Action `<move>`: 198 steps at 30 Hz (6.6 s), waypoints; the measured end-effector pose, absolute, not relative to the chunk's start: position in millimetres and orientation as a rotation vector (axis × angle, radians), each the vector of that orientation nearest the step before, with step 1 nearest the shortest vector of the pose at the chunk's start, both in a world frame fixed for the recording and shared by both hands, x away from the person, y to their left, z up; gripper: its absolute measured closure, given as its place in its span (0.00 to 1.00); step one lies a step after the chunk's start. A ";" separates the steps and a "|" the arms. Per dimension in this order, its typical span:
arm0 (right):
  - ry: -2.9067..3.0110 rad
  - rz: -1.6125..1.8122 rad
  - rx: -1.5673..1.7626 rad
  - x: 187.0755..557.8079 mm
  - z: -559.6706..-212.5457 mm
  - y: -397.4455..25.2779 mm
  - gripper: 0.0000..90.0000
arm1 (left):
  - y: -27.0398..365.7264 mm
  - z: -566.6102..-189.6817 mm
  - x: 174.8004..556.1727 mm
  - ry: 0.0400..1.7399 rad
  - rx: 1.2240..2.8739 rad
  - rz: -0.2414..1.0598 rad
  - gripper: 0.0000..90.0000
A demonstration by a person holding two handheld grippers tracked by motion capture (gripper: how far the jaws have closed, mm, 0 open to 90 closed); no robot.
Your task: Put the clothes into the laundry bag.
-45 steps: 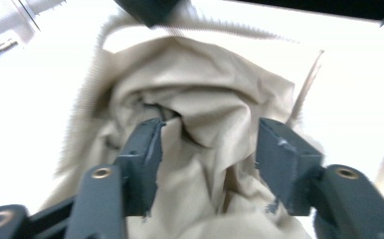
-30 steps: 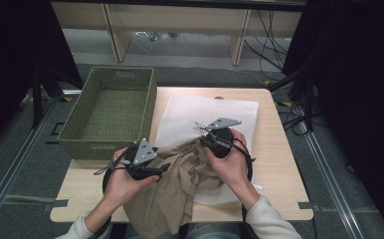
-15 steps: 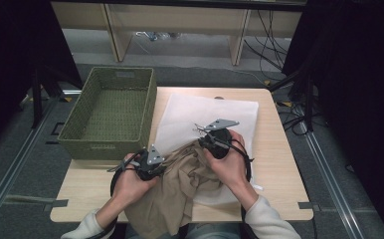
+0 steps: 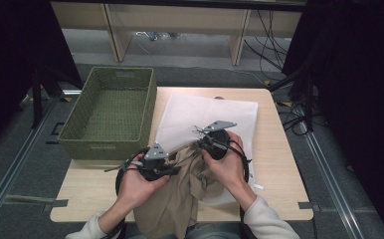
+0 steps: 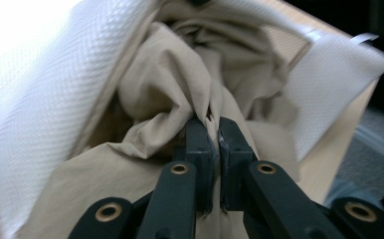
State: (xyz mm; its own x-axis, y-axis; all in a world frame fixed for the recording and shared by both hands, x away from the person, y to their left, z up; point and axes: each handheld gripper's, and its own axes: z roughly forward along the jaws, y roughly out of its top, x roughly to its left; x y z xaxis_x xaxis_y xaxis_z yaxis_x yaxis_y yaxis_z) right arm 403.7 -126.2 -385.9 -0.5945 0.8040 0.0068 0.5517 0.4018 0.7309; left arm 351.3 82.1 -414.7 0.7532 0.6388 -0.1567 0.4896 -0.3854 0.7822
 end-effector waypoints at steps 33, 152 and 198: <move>2.310 1.147 1.037 393.3 -372.1 -118.6 0.98 | 57.9 -413.3 383.5 0.817 1.996 0.502 0.96; 2.253 1.176 1.155 392.0 -367.0 -124.2 0.98 | 53.6 -451.7 386.6 0.646 2.109 0.653 0.63; 2.307 1.123 1.027 397.1 -377.8 -118.8 0.98 | 97.6 -465.1 367.5 0.763 2.282 0.460 0.87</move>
State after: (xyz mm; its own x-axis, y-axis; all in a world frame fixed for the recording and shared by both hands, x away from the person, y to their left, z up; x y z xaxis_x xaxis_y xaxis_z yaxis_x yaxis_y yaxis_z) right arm 397.1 -118.8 -377.8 -0.6634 0.7481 -0.0164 0.4484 0.4151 0.7916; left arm 367.5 97.6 -465.1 0.7661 0.6331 0.1106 0.3935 -0.5982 0.6981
